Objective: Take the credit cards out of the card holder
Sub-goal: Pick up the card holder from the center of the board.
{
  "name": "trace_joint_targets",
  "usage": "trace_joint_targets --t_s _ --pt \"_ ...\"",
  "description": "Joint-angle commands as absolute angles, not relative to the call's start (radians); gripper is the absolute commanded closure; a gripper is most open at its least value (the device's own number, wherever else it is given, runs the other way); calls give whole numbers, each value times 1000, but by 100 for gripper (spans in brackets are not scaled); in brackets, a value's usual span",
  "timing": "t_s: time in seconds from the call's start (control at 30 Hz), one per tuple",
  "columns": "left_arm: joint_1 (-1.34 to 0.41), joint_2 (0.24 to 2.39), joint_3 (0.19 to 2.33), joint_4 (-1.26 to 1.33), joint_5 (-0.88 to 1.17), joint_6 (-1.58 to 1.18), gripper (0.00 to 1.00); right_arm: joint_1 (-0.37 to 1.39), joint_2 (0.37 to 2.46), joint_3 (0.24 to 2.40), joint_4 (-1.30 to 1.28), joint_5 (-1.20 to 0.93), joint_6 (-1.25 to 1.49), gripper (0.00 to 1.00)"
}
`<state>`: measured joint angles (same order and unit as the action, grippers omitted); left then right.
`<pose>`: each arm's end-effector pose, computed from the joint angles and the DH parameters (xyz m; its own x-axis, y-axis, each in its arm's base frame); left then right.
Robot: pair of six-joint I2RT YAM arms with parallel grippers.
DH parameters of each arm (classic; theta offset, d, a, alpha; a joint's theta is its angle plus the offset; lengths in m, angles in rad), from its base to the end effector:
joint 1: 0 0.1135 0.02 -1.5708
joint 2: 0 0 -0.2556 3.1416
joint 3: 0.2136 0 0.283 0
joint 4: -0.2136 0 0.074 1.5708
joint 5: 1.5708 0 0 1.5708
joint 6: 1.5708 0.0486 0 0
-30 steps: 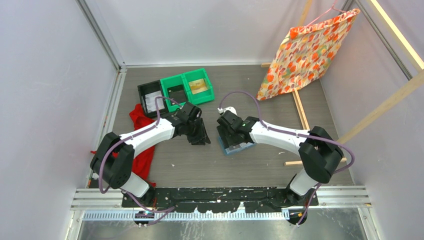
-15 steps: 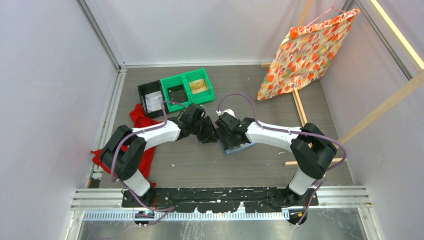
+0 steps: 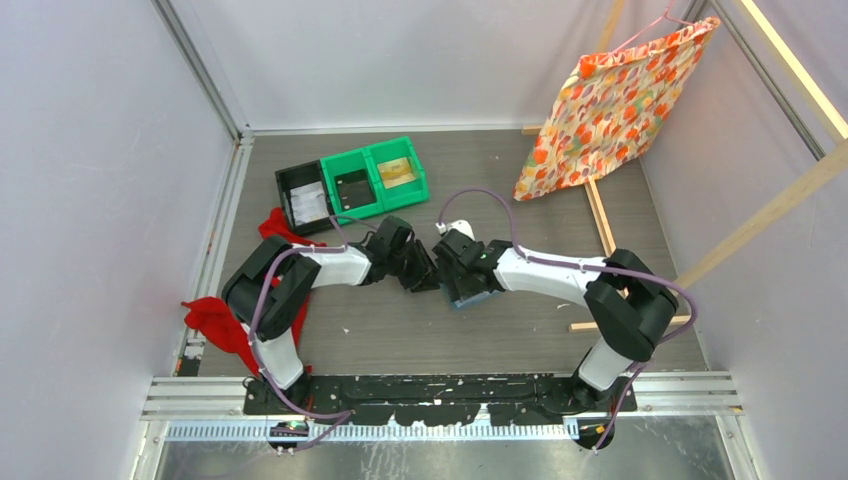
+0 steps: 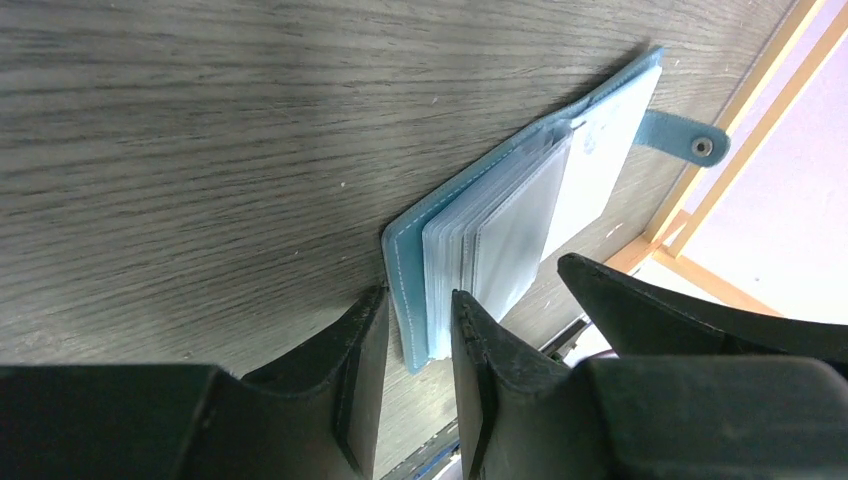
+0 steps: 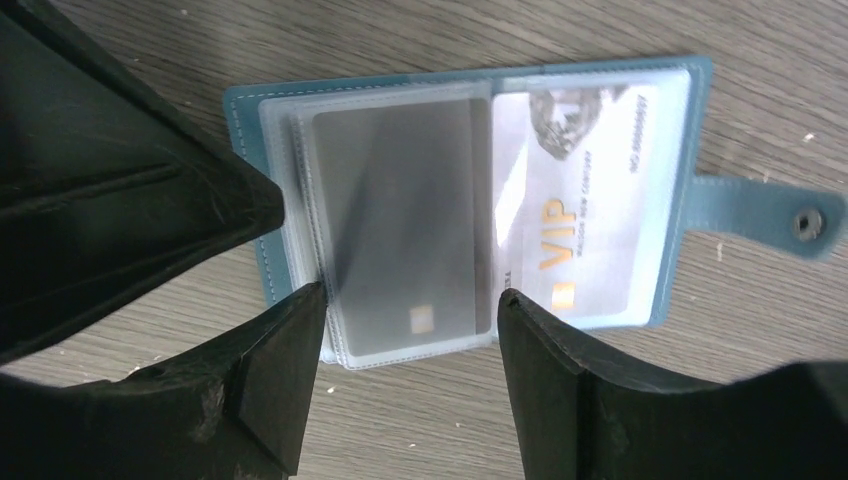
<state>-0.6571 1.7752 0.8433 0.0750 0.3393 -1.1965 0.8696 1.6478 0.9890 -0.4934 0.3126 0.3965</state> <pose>0.2779 -0.2348 0.0870 -0.9155 -0.4022 -0.0053 -0.2833 0.6540 -0.7014 0.2333 0.2532 0.1366 -0.7933 -0.3700 -0.4835 -0.3686 0.9240 -0.1022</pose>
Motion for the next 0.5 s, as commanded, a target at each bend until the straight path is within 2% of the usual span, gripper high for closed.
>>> trace_joint_targets --t_s 0.0,0.47 --pt "-660 1776 812 106 313 -1206 68 864 1579 960 -496 396 416 33" --pt "-660 1790 820 63 320 -1187 69 858 1519 948 -499 488 440 34"
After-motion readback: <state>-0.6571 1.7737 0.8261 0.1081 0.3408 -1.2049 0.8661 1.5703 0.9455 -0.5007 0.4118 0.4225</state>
